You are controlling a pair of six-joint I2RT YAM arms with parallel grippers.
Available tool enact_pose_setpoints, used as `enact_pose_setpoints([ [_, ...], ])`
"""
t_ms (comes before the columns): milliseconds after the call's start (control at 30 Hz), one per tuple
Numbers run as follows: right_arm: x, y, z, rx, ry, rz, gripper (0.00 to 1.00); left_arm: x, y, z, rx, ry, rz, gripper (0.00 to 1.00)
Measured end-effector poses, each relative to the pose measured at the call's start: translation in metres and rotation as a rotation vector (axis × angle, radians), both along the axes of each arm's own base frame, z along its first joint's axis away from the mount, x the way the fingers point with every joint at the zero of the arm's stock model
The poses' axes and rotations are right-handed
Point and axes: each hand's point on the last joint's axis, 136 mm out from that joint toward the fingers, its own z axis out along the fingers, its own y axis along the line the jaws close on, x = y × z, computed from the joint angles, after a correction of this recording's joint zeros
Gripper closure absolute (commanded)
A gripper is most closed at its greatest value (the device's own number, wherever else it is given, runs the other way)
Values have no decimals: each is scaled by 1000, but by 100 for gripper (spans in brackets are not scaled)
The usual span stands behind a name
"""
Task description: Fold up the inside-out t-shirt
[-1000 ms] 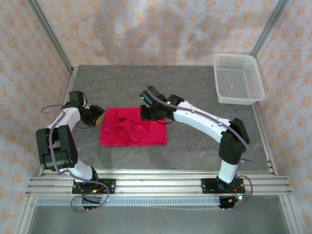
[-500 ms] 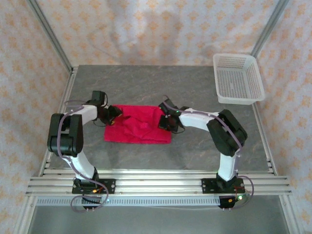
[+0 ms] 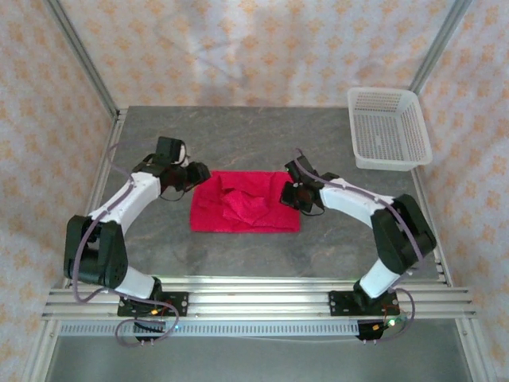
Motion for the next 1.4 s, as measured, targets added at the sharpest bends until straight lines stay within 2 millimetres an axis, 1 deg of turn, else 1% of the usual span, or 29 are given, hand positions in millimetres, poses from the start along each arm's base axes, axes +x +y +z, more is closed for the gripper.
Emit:
enact_pose_setpoints([
  [33,2,1,9,11,-19,1,86,-3,-17,5,-7,-18,-56,56],
  [67,3,2,16,20,-36,3,85,-6,-32,6,-8,-23,-104,55],
  [133,6,4,26,31,-58,7,83,-11,-52,0,-7,-7,-172,55],
  [167,7,5,28,34,-65,9,82,-11,-58,-6,-3,7,-194,54],
  [233,7,4,29,31,-65,13,80,-10,-64,-21,7,43,-214,54],
  [333,4,2,27,20,-52,18,79,-10,-68,-41,24,99,-229,54],
  [400,3,2,26,17,-48,20,77,-10,-71,-50,35,122,-240,54],
  [500,3,2,26,18,-48,20,76,-11,-78,-57,40,138,-259,54],
  [533,3,3,26,21,-46,21,75,-11,-79,-58,41,140,-263,55],
  [600,2,3,26,23,-43,23,75,-13,-82,-60,41,147,-270,65],
  [633,3,4,24,23,-41,23,75,-14,-83,-62,42,150,-274,77],
  [700,3,5,19,20,-30,22,75,-14,-84,-62,38,155,-272,100],
  [767,5,5,7,7,-9,21,75,-14,-84,-61,40,150,-276,100],
  [867,5,4,-19,-29,42,14,75,-18,-80,-57,50,142,-271,100],
  [933,4,1,-38,-61,80,10,76,-26,-74,-50,66,130,-260,100],
  [1000,5,0,-49,-88,106,2,76,-36,-66,-42,79,119,-245,100],
  [1067,12,2,-45,-89,92,-4,76,-45,-59,-37,89,112,-224,100],
  [1133,16,2,-47,-93,93,-11,76,-57,-52,-39,97,117,-206,100],
  [1200,18,2,-48,-93,95,-15,76,-72,-44,-48,104,146,-183,100],
  [1333,20,3,-47,-89,94,-13,76,-107,-31,-74,109,232,-143,100],
  [1367,20,4,-47,-86,94,-12,76,-112,-28,-77,108,244,-136,98],
  [1400,21,6,-47,-81,96,-9,76,-117,-27,-80,106,253,-127,91],
])
